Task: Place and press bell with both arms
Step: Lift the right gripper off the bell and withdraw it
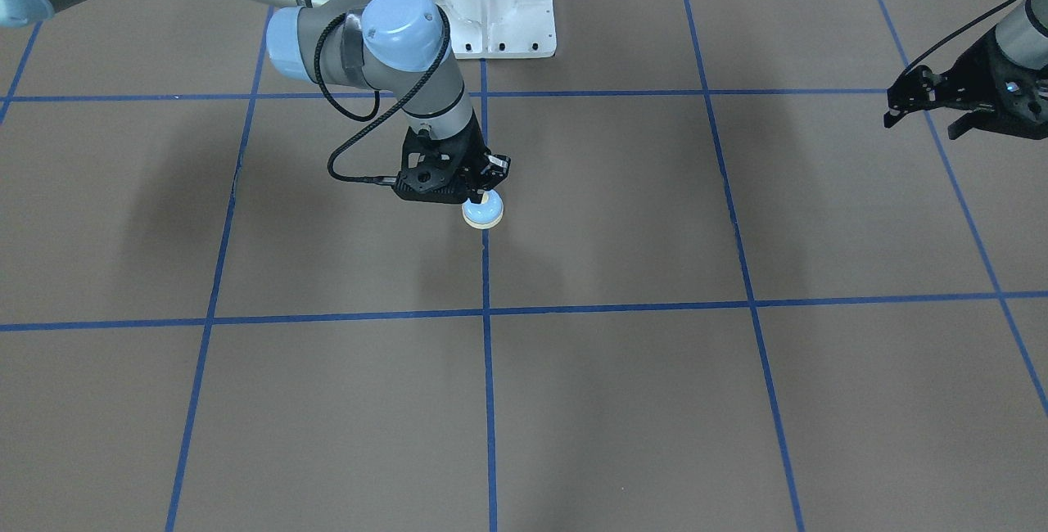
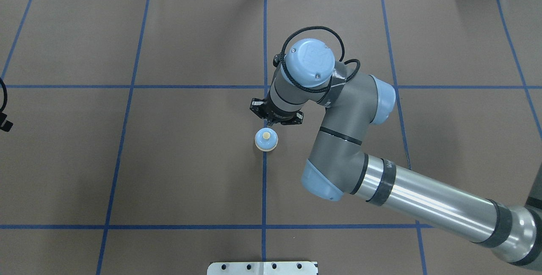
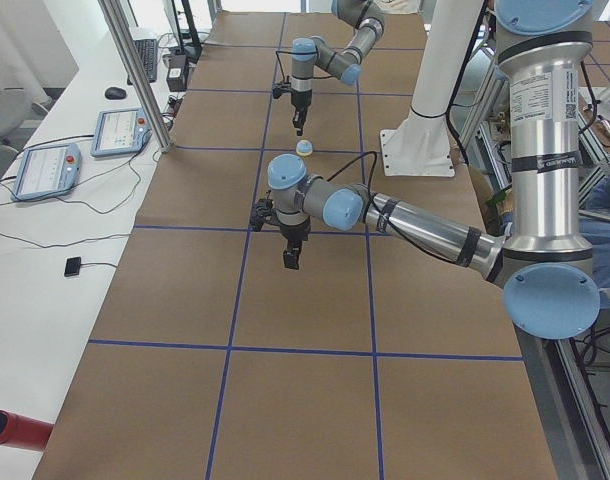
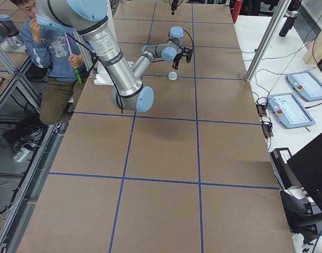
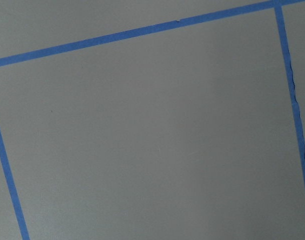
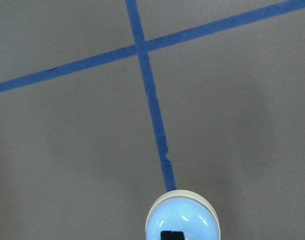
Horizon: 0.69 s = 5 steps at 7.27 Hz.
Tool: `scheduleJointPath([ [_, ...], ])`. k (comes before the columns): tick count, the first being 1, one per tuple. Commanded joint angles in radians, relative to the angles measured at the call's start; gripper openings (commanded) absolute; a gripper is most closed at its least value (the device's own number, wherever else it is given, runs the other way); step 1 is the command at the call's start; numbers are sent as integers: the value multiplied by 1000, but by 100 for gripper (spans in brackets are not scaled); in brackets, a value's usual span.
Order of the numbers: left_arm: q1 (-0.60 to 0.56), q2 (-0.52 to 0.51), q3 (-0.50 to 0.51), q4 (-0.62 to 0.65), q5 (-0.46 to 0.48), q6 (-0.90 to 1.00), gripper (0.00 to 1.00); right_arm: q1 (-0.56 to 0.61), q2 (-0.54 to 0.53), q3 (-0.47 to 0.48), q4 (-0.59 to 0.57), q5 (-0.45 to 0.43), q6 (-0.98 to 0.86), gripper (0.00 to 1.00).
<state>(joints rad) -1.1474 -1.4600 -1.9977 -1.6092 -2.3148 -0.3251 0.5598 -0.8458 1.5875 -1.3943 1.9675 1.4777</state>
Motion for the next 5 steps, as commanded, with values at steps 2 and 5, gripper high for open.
scheduleJointPath([
  [2, 0, 1, -1, 0, 0, 1, 99, 188, -311, 289, -6, 161, -89, 0],
  [5, 0, 6, -4, 0, -2, 3, 99, 520, -666, 358, 0, 380, -678, 0],
])
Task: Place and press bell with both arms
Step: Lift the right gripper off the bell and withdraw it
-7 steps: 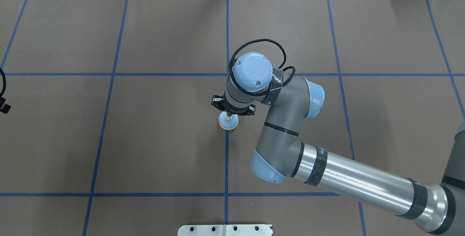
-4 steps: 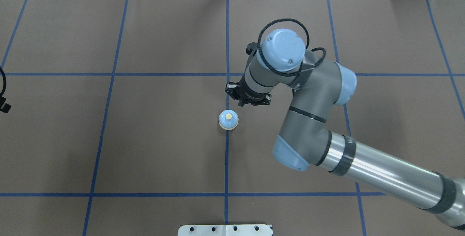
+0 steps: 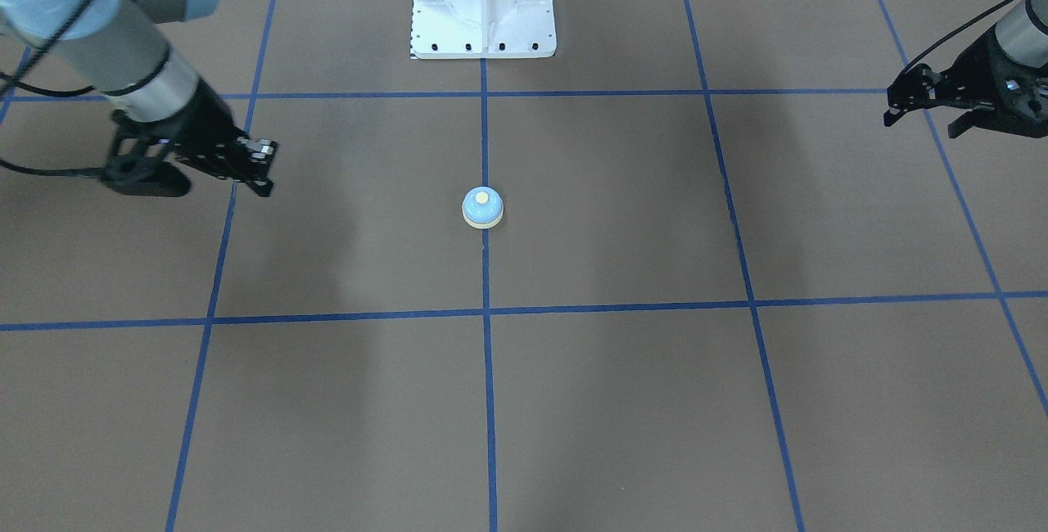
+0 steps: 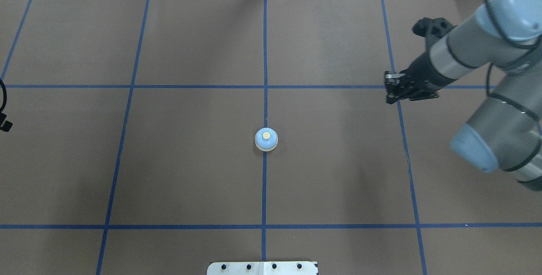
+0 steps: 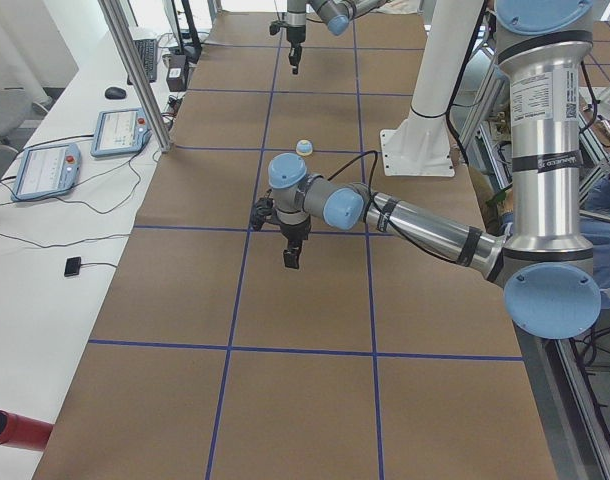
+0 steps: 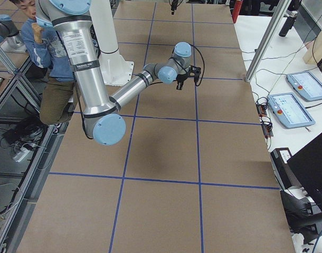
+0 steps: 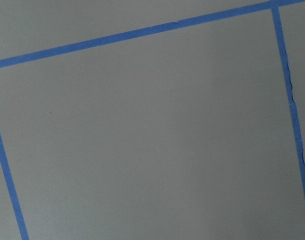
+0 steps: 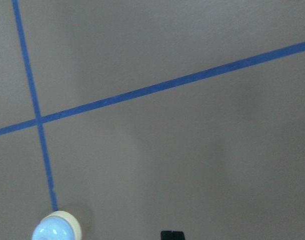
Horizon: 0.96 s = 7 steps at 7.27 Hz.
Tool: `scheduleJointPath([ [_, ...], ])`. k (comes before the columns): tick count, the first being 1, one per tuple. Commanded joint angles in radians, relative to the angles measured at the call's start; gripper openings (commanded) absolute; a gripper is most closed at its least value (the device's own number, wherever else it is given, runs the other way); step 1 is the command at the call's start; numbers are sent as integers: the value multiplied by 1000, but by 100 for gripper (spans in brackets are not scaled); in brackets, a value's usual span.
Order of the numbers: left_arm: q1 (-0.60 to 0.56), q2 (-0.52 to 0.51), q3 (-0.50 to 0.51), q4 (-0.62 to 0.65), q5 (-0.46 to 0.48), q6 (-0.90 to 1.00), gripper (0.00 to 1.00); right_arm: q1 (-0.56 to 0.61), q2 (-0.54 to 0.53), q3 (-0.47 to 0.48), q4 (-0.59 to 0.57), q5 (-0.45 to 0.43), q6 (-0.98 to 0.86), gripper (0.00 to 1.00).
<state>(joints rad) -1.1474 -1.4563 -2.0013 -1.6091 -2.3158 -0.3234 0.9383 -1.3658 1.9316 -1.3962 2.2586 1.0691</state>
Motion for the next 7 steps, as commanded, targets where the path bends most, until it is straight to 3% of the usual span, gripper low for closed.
scheduleJointPath([
  [1, 0, 5, -1, 0, -1, 1, 100, 269, -247, 1, -1, 137, -507, 0],
  [3, -2, 14, -4, -2, -2, 13, 99, 451, -385, -41, -7, 142, -833, 0],
  [4, -20, 16, -5, -3, -1, 23, 99, 514, -394, -93, -9, 137, -947, 5],
  [5, -55, 17, -5, -3, -1, 91, 99, 527, -389, -132, -6, 109, -984, 99],
  [7, -156, 43, 10, 6, 1, 275, 99, 540, -386, -135, -9, 99, -989, 100],
])
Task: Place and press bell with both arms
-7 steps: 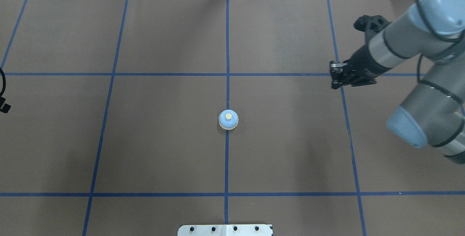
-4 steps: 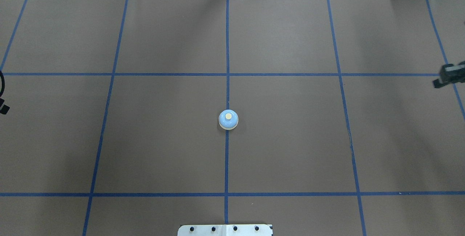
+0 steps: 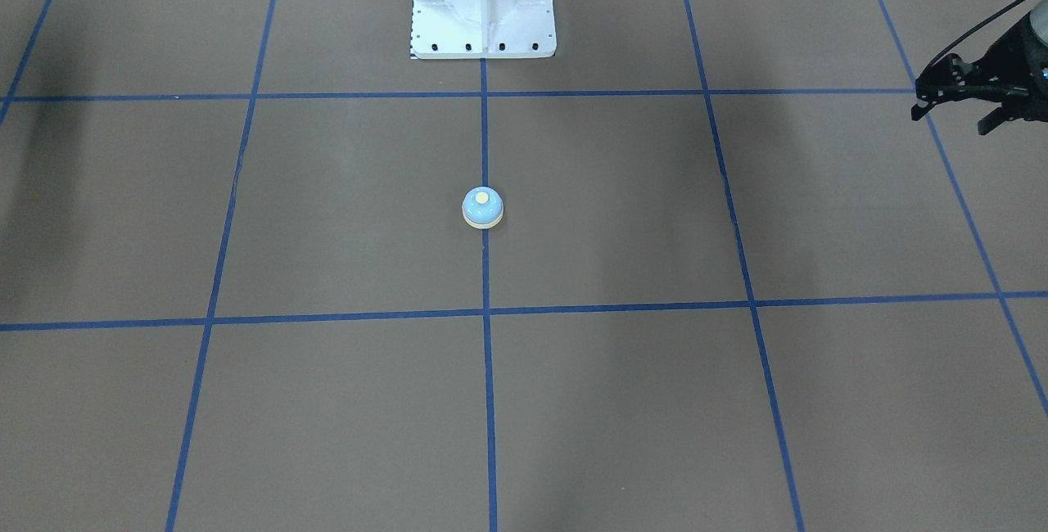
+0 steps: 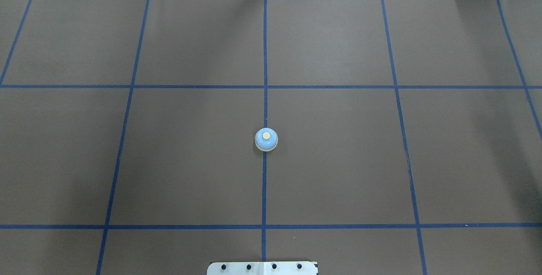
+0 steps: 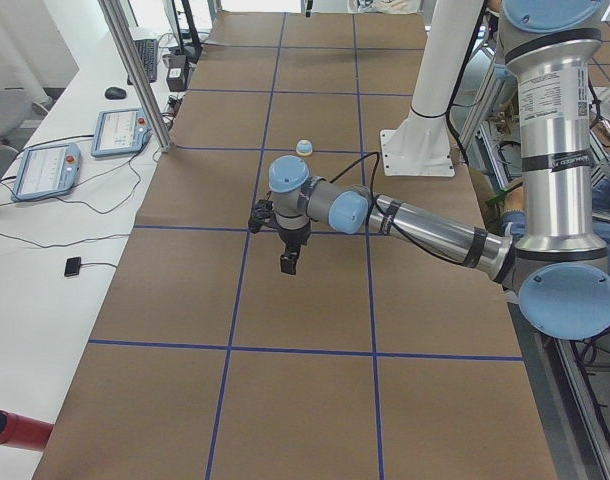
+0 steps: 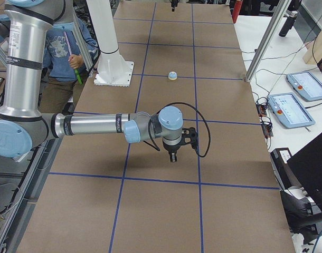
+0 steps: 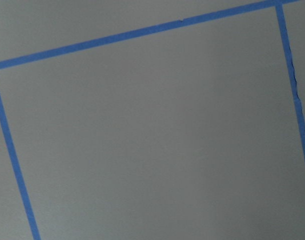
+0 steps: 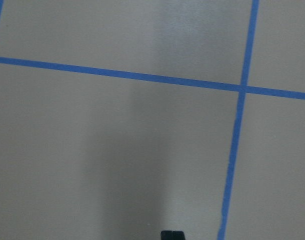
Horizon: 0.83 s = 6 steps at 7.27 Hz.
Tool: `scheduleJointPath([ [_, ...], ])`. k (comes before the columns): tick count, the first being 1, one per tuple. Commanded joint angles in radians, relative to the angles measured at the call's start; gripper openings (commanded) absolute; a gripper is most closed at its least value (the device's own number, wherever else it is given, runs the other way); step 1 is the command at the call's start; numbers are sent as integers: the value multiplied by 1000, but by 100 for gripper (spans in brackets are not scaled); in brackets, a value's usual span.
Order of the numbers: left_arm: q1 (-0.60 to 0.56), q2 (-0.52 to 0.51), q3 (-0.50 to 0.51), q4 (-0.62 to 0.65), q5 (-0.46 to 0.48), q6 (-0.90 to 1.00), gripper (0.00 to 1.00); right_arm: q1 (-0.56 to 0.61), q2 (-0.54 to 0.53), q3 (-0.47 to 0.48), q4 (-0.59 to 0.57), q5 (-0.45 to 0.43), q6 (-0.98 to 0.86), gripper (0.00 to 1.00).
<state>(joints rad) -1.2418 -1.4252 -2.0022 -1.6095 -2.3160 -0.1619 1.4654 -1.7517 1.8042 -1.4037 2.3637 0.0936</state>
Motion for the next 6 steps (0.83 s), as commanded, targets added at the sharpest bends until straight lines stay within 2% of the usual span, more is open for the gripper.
scheduleJointPath([
  [1, -102, 12, 46, 11, 0, 183, 99, 12, 0, -11, -1, -6, -15, 100],
  [2, -113, 12, 55, 11, -3, 188, 99, -13, 9, -17, -6, -7, -15, 100],
  [4, -128, 0, 69, 17, -75, 176, 99, -25, 156, -35, -166, -9, -18, 100],
  [6, -130, 14, 85, 17, -85, 171, 100, -27, 204, -89, -173, -20, -54, 100],
])
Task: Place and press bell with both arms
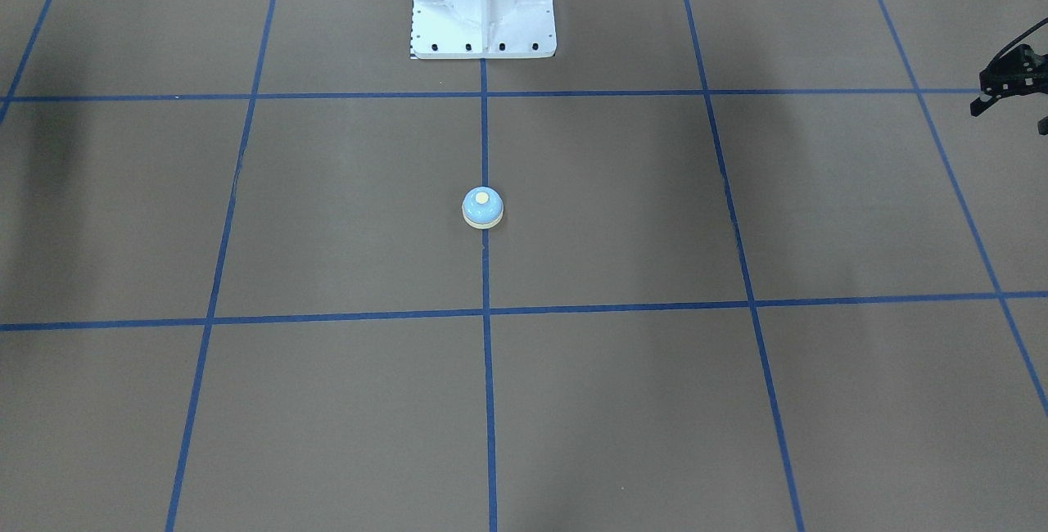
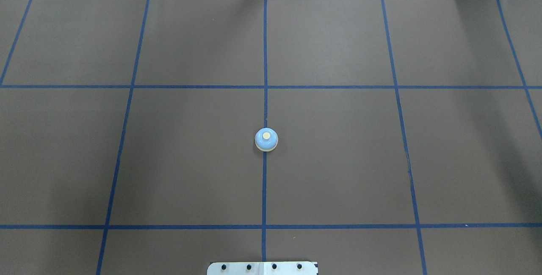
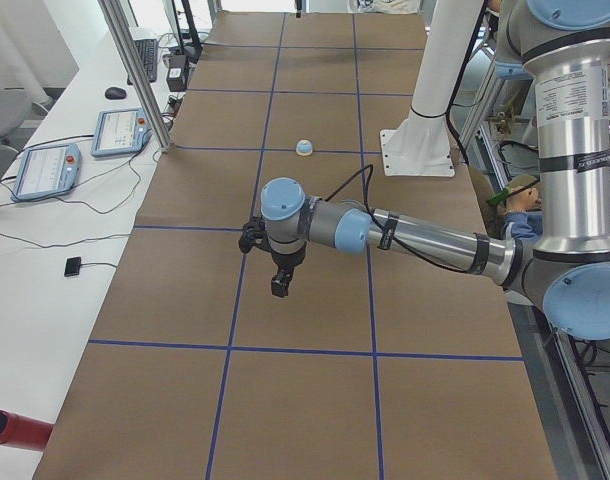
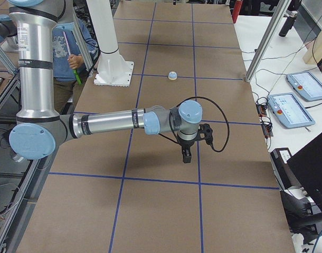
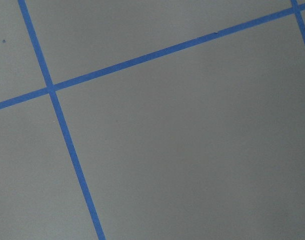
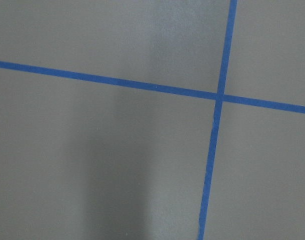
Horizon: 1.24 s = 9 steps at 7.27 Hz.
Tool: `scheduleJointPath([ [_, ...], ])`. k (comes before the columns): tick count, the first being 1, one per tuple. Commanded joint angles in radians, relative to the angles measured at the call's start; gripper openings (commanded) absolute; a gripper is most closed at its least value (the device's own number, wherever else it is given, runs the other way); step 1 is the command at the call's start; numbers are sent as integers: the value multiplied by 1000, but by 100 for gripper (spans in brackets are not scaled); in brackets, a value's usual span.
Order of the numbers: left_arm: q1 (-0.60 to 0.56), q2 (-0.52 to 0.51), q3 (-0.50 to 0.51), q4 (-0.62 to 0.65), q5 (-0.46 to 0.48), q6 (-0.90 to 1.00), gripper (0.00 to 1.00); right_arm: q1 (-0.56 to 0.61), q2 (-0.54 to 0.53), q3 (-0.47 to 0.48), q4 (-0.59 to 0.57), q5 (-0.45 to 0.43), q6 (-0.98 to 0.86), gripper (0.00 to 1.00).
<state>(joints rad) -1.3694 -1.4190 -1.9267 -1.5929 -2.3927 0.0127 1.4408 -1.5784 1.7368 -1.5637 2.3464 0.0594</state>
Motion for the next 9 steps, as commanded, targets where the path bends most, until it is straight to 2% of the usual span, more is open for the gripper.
scheduleJointPath([
  [1, -3, 11, 8, 17, -6, -5, 100, -2, 25, -2, -13, 10, -18, 100],
  [4, -2, -5, -3, 34, -13, -2, 99, -3, 32, -16, -9, 4, -20, 100],
  [7, -2, -3, 0, 33, -9, -4, 100, -16, 34, 16, -9, 10, -18, 100],
  [9, -2, -3, -1, 25, -9, -2, 100, -58, 85, -2, -15, 8, -16, 100],
])
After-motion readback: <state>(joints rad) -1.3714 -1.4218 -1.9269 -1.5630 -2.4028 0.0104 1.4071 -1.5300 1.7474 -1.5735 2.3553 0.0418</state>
